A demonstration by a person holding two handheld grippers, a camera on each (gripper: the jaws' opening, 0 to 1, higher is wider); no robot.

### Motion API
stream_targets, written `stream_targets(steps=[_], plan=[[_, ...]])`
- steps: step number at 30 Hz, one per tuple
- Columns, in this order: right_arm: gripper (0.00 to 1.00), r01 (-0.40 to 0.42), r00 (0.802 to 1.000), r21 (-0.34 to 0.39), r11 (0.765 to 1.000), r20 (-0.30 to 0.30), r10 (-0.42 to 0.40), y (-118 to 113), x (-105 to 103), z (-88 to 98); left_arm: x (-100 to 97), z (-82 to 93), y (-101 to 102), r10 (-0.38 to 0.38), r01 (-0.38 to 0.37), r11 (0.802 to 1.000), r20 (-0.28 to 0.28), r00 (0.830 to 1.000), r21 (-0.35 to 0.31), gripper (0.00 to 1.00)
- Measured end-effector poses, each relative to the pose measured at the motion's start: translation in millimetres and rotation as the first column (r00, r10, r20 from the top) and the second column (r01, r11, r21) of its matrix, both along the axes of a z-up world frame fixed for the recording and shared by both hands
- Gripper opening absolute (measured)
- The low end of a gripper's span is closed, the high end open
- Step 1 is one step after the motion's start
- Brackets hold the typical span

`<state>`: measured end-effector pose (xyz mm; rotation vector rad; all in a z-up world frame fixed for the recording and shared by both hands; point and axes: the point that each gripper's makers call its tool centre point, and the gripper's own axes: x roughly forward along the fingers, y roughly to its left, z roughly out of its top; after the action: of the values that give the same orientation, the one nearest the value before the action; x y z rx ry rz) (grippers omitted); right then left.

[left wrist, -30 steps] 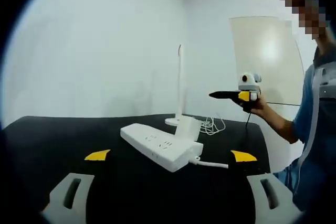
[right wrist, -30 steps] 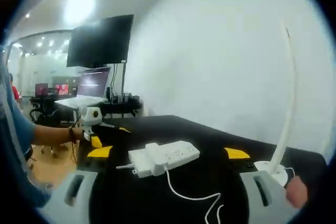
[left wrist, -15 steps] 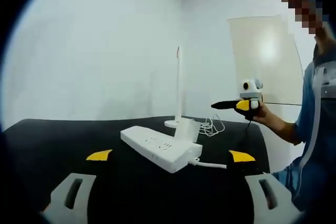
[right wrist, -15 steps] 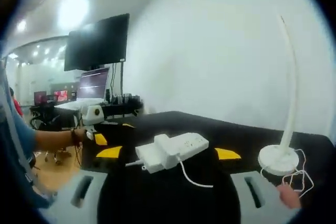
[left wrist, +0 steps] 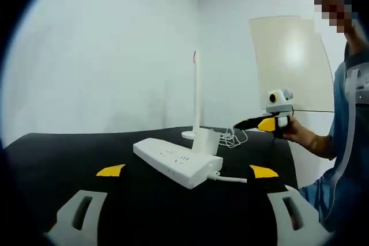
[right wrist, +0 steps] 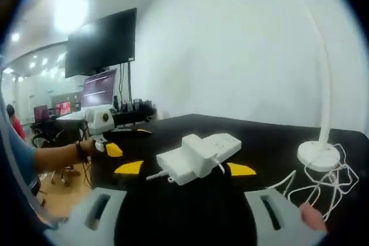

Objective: Insert the desk lamp plug into the socket, turn on the power strip switch, turn on the lamp switch, then turn off the lamp switch, turn off the power strip switch, and remove the plug from the socket.

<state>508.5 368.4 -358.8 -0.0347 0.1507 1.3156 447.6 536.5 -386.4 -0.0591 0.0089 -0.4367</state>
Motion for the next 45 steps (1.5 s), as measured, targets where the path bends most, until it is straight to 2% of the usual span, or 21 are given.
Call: stream_targets(steps=[8, 11, 21, 26, 33, 37, 45], plan=[[0.51, 0.003, 0.998, -0.026, 1.000, -0.057, -0.004, 14.8, -5.0, -16.2, -1.7, 1.9, -1.2, -0.002, 0.002, 1.000, 0.010, 1.000, -0.003, 0.80], [0.51, -0.005, 0.995, -0.031, 1.000, -0.099, 0.002, 20.2, -5.7, -24.2, -1.7, 1.7, -1.0, -0.003, 0.003, 1.000, 0.010, 1.000, 0.000, 0.80], [0.51, -0.007, 0.988, -0.068, 0.998, -0.153, -0.003, 38.4, -3.9, -42.1, -2.1, 1.2, -1.4, -0.012, 0.012, 1.000, 0.011, 1.000, 0.002, 0.79], [0.51, -0.004, 0.989, -0.099, 0.995, -0.151, -0.011, 46.0, -6.3, -49.0, -2.2, 1.1, -1.0, -0.016, 0.016, 1.000, 0.012, 1.000, 0.003, 0.79], [0.51, -0.009, 0.978, -0.105, 0.994, -0.206, -0.013, 57.6, -9.9, -55.7, -2.4, 1.1, -0.8, -0.018, 0.018, 1.000, 0.013, 1.000, 0.004, 0.79], [0.51, 0.011, 0.964, -0.102, 0.995, -0.264, -0.038, 61.6, -5.9, -60.0, -2.9, 0.5, 0.0, -0.018, 0.018, 1.000, 0.012, 1.000, 0.007, 0.78], [0.51, 0.065, 0.956, -0.113, 0.991, -0.276, -0.094, 69.1, 1.1, -68.1, -3.4, 0.6, 0.1, -0.018, 0.018, 1.000, 0.011, 1.000, 0.005, 0.77]])
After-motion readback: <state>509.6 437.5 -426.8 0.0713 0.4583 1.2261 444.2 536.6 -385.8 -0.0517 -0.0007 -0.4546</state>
